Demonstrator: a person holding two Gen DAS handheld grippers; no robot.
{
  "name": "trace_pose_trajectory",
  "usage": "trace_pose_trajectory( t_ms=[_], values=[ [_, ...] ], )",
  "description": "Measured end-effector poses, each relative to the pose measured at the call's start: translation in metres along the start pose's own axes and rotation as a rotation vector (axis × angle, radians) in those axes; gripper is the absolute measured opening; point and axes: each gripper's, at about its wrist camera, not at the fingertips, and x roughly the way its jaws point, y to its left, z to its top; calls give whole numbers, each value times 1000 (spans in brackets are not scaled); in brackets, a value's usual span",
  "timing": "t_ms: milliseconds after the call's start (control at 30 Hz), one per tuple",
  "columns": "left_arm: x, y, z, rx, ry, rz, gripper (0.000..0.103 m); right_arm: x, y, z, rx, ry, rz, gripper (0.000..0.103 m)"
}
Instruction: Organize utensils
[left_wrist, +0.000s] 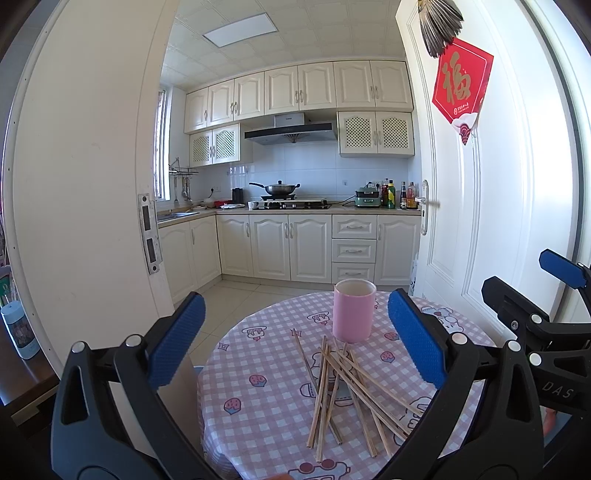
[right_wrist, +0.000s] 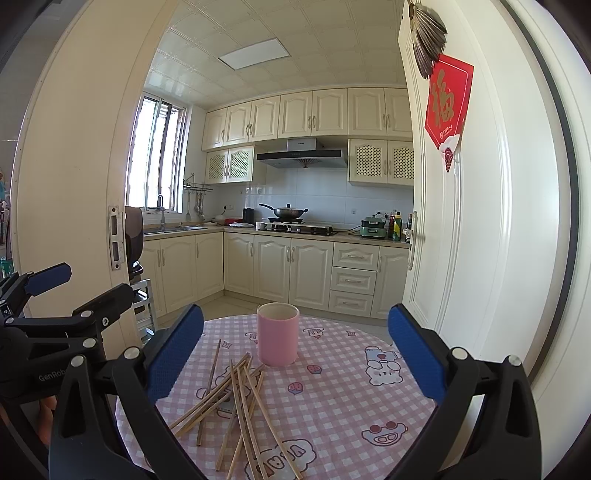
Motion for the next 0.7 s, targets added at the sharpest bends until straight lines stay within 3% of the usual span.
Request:
trace_pose_trajectory(
  t_ms=[700],
  values=[
    [7,2,5,3,3,5,97,6,0,1,1,11,-9,96]
  ],
)
